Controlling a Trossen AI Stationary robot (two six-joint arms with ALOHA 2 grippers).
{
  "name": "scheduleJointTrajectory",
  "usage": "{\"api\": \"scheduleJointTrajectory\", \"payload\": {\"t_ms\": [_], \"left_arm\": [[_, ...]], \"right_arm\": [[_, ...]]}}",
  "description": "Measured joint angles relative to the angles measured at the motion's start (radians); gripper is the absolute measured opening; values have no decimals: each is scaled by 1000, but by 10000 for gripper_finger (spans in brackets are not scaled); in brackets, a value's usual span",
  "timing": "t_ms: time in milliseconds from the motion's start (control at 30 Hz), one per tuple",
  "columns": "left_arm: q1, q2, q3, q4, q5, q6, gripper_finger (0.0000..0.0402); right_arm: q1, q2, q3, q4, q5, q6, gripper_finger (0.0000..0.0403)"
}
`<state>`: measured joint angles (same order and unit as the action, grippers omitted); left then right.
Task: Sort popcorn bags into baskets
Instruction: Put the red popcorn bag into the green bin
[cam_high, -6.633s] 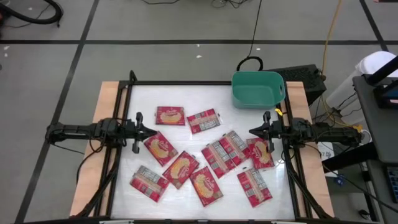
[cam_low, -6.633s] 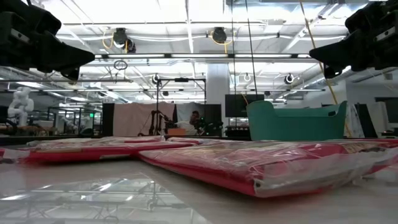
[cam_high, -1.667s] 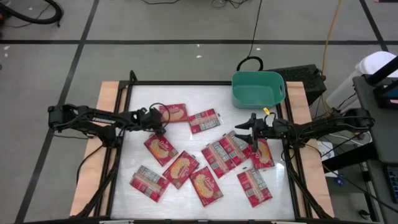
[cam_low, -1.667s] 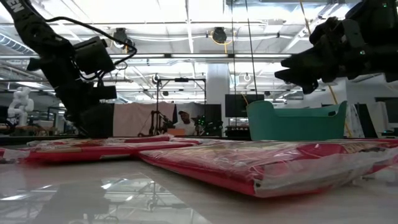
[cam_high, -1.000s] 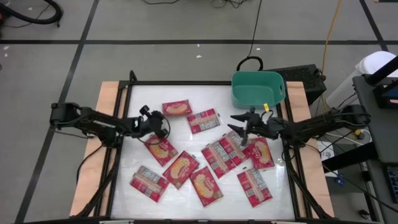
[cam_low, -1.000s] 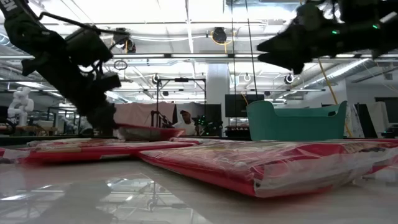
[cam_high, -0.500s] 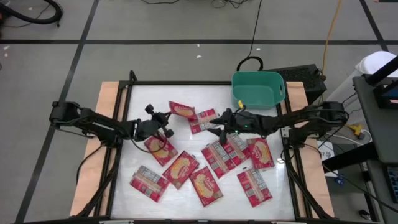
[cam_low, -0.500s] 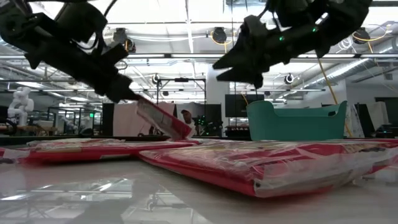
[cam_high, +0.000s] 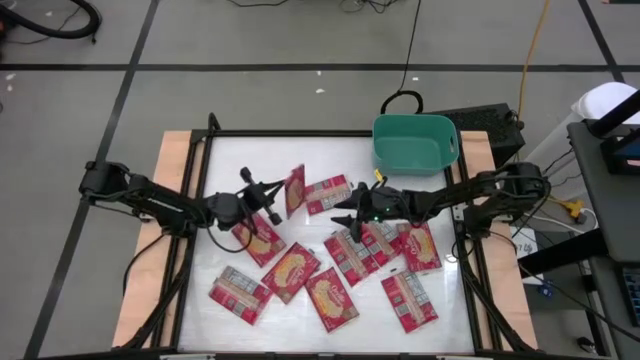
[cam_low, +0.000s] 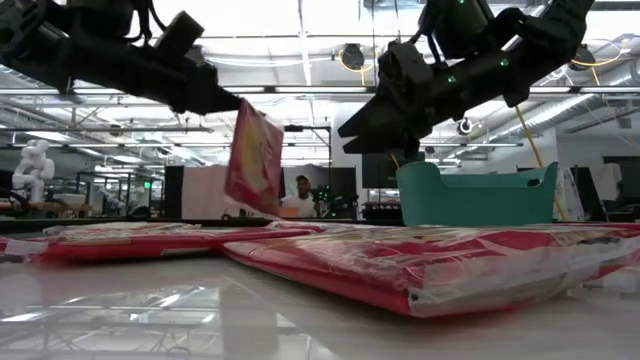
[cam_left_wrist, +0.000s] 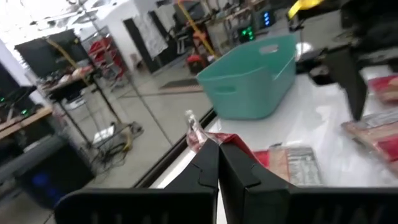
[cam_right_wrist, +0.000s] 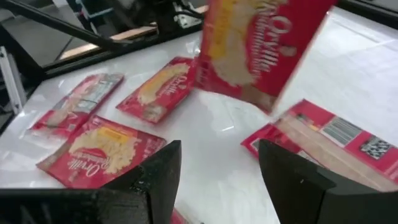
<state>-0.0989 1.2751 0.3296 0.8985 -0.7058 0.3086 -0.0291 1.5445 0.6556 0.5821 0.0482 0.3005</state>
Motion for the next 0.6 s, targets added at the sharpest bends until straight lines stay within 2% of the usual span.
{"api": "scheduleJointTrajectory", "payload": {"t_ms": [433,600], "left_arm": [[-70,0,1,111,198,25,0],[-104,0,1,127,215,30,0]], "right_arm": [[-18,129,0,242,-54,-24,208],[-47,156,4,267,-91,-14,233]]}}
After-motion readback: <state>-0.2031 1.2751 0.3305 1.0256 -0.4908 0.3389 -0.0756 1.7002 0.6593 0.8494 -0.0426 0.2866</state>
